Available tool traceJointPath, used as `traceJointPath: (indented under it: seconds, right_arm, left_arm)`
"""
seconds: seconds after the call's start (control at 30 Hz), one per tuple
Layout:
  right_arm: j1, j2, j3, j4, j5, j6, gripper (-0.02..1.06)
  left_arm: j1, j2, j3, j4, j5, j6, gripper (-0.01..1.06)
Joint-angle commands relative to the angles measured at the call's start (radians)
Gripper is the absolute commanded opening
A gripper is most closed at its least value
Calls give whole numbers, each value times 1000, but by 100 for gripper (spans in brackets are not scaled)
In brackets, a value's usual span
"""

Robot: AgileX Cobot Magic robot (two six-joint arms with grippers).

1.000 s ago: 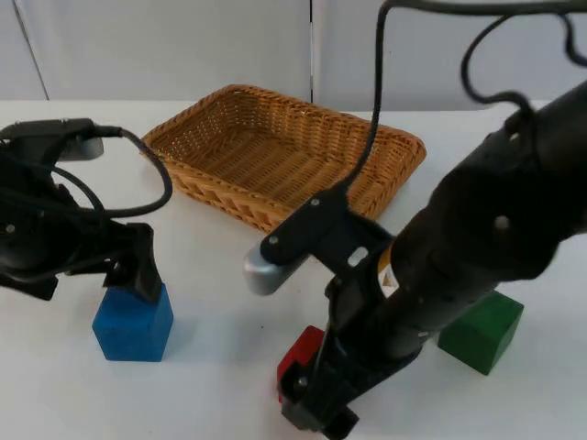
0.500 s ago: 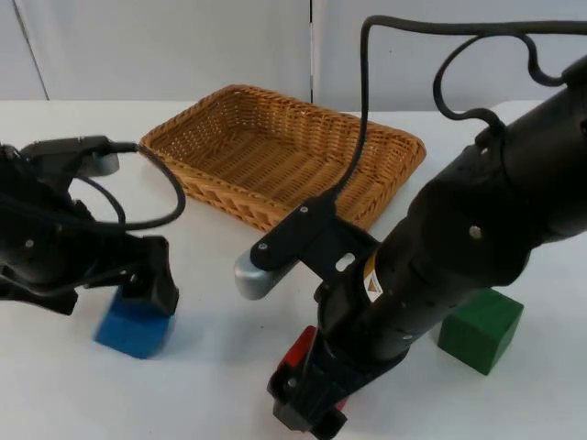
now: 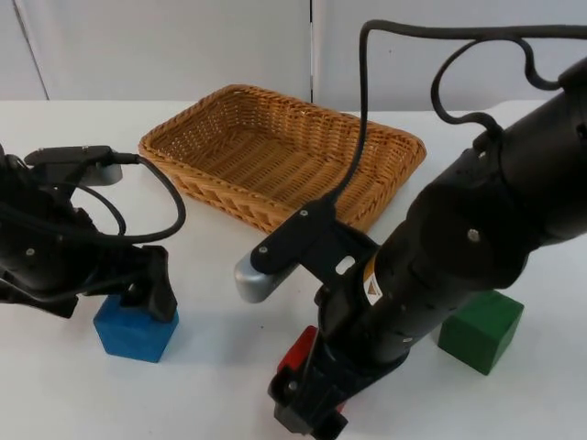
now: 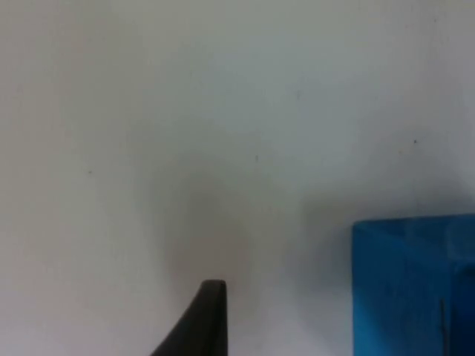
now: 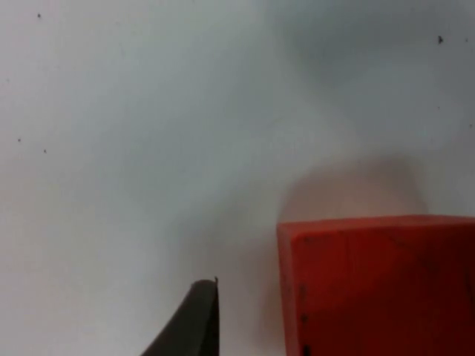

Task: Pick up one cube with each hand and place exactly two cubes into the same basket, leaving the remaining cube outside.

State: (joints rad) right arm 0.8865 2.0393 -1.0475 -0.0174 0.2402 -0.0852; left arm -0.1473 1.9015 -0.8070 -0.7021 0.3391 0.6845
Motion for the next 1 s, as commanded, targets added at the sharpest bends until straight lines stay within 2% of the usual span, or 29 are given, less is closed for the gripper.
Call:
traceJointPath:
  seconds: [0.0,0.2,0.97]
  right_arm:
    - [5,-3,-8,-3,-6,4,105]
    - [5,-3,-8,-3,-4,4,105]
    - [5,10,-8,-3,-18,10,105]
  left_arm:
    - [-12,-1,4,-22,-9,18,105]
    - [-61,8,4,-18,-39,55,105]
    - [-61,67,4,-18,-39,55,105]
